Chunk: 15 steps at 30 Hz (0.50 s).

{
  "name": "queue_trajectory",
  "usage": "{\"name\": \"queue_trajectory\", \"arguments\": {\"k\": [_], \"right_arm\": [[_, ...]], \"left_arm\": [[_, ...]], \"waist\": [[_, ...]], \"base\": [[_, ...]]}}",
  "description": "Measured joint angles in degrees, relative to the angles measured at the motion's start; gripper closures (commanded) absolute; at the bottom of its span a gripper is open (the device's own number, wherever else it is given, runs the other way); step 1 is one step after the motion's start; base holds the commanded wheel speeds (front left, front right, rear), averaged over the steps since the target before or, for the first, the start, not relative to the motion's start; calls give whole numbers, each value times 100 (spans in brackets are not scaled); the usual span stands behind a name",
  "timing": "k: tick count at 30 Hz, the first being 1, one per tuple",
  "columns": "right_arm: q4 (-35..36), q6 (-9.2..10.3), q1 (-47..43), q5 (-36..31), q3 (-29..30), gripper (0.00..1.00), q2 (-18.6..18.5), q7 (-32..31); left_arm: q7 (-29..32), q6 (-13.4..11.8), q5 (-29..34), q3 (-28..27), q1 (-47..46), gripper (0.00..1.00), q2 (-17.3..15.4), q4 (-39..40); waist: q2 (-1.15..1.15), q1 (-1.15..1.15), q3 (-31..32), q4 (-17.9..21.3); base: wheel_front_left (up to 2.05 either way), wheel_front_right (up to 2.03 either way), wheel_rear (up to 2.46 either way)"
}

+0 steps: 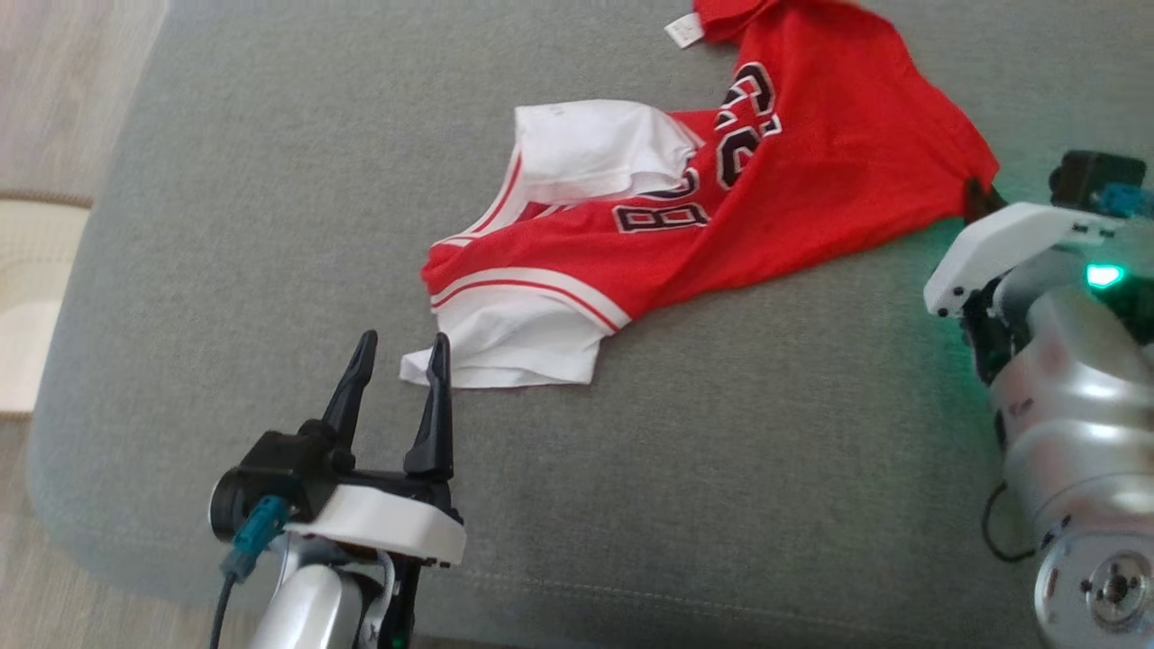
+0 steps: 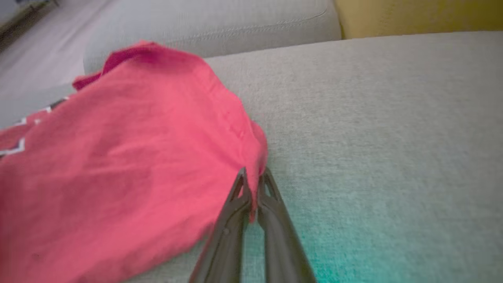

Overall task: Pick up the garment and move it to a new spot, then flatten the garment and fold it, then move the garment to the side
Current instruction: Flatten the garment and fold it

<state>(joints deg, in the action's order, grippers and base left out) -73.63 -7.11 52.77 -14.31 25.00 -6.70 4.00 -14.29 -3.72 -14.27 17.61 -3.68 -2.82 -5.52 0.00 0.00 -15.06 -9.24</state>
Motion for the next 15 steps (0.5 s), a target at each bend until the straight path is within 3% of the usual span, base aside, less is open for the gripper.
{"name": "queue_trajectory", "arguments": {"k": [7, 15], "right_arm": [[-33, 0, -398, 637, 40, 100, 126, 619], [66, 0, -995, 1028, -189, 100, 168, 913]], "left_arm": [[0, -32, 0, -149, 150, 0, -1, 37], [0, -11, 10, -240, 235, 0, -1, 125]], "waist": [[0, 0, 185, 350], [0, 0, 341, 666]], "base": [[0, 0, 0], [0, 0, 0]]}}
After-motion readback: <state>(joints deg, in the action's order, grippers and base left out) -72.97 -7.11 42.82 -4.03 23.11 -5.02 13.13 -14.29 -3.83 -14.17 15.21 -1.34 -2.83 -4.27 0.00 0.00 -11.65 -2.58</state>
